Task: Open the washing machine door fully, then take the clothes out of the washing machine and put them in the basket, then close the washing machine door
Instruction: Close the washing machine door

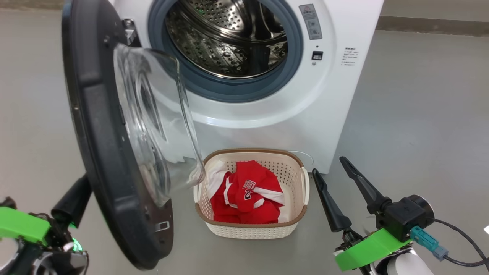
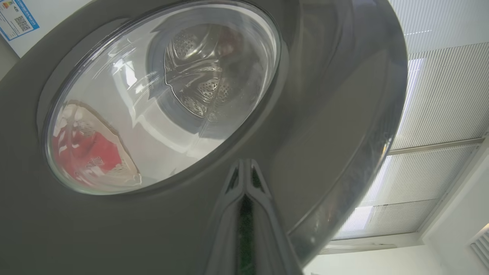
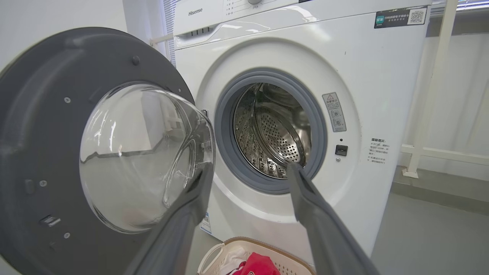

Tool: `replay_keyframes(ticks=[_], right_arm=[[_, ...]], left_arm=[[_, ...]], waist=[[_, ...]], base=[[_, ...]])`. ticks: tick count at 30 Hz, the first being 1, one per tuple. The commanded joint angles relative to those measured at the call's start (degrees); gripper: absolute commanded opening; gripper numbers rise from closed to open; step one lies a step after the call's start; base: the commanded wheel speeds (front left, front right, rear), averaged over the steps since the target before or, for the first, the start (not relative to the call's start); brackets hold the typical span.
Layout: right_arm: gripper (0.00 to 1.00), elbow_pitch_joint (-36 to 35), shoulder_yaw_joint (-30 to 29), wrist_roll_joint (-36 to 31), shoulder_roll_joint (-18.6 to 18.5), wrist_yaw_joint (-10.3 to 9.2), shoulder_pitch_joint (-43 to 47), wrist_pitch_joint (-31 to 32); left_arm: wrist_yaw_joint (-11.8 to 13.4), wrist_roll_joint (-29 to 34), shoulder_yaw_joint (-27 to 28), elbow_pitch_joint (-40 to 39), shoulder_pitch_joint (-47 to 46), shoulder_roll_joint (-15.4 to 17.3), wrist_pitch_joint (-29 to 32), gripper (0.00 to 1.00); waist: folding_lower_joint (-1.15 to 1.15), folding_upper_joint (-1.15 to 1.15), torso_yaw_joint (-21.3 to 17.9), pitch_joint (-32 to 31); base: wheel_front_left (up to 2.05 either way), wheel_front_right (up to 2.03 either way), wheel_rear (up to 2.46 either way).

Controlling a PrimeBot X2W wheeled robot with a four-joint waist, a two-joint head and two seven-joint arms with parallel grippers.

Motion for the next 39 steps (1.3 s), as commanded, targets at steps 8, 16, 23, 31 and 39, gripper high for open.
replay_keyframes(ticks=[8, 16, 23, 31, 39], right_arm=[[1.0, -1.56, 1.04, 0.61, 0.12, 0.34, -2.42, -0.37], [1.0, -1.1, 0.71, 0.59, 0.12, 0.34, -2.32, -0.37], [1.0, -0.81, 0.69, 1.26, 0.12, 0.34, -2.2, -0.37], [1.0, -0.51, 0.97, 1.62, 0.12, 0.34, -2.5, -0.37], [1.0, -0.44, 0.74, 1.55, 0.12, 0.34, -3.05, -0.37]], left_arm=[[-0.09, -2.87, -2.46, -3.88, 0.92, 0.73, -1.6, 0.0], [-1.05, -5.99, -3.7, -3.19, 0.87, 0.72, -4.19, 0.0], [-2.65, -7.56, -4.97, -3.07, 1.61, 0.72, -5.42, 0.0], [-4.37, -9.83, -5.45, -1.51, 1.15, 0.72, -6.3, 0.0], [-6.58, -10.7, -7.02, -0.24, -0.02, 0.72, -7.36, 0.0]], waist=[[0.0, 0.0, -2.8, 0.41], [0.0, 0.0, -6.04, 0.6], [0.0, 0.0, -9.54, 1.08], [0.0, 0.0, -12.54, 1.77], [0.0, 0.0, -15.25, 3.12]], base=[[0.0, 0.0, 0.0], [0.0, 0.0, 0.0], [0.0, 0.0, 0.0], [0.0, 0.0, 0.0], [0.0, 0.0, 0.0]])
